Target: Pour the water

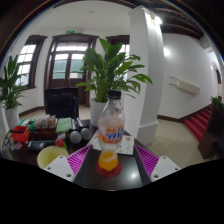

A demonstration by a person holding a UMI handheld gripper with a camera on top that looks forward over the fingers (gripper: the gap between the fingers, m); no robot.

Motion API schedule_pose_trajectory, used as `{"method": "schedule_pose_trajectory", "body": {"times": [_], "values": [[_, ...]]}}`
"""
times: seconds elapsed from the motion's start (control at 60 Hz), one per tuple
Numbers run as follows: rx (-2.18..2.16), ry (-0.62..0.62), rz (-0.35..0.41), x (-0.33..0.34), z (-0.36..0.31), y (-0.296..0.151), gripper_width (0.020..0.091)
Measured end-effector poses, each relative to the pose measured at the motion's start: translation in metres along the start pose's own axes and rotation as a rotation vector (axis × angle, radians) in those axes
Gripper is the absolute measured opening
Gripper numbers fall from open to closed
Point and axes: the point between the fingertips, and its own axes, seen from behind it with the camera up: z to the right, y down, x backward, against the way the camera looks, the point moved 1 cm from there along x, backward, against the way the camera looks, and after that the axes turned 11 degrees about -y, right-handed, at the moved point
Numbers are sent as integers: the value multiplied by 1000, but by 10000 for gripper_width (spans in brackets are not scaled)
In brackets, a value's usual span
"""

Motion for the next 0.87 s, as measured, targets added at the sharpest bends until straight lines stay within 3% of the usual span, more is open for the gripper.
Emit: {"method": "schedule_pose_trajectory", "body": {"times": [0.2, 0.433, 0.583, 0.867], "values": [[-48, -95, -47, 80, -38, 25, 826], [-83, -181, 25, 166, -73, -6, 822], [-35, -176, 19, 187, -86, -14, 810], [37, -282, 34, 213, -124, -20, 813]]}}
